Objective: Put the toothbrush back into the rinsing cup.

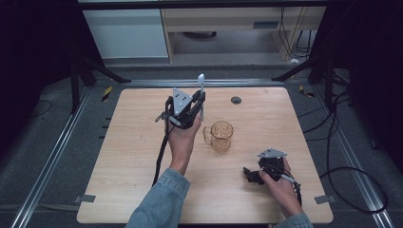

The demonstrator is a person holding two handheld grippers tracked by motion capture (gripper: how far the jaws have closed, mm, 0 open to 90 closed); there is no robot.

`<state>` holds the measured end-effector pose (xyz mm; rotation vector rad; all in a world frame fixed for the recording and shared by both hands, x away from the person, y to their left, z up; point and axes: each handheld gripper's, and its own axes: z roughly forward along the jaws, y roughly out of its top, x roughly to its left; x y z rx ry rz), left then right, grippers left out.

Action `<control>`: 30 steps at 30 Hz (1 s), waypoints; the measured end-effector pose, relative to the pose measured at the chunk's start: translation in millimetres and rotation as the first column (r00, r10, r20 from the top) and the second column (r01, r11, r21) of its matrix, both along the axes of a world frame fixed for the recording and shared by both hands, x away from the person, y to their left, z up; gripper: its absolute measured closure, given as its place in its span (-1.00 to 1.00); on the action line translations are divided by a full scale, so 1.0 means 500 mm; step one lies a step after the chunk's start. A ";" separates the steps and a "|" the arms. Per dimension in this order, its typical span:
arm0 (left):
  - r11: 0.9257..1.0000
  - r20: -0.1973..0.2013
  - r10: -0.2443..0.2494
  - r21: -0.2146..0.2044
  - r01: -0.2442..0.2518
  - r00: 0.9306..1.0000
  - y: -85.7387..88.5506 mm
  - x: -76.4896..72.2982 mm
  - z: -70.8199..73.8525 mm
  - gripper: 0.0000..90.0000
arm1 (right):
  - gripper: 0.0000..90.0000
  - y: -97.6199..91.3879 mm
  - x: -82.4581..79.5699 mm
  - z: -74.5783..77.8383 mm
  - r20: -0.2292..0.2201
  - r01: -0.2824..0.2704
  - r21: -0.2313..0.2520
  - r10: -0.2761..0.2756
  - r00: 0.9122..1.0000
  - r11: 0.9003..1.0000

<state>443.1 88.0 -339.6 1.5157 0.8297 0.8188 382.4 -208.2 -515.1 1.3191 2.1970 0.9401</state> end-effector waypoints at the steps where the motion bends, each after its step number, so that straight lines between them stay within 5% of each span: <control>1: 1.000 0.014 0.006 -0.004 -0.006 1.000 0.004 -0.004 -0.007 0.76 | -0.99 -0.001 0.001 0.000 0.001 -0.005 0.001 0.005 1.000 1.000; 13: 0.997 0.046 0.007 -0.080 -0.003 0.999 0.031 -0.007 -0.054 0.76 | -0.99 0.000 0.001 0.000 0.000 -0.005 0.001 0.005 1.000 1.000; 30: 0.995 0.078 -0.029 -0.094 0.037 0.996 0.000 -0.009 -0.087 0.76 | -0.99 0.000 0.001 0.000 0.002 -0.007 0.000 0.007 1.000 1.000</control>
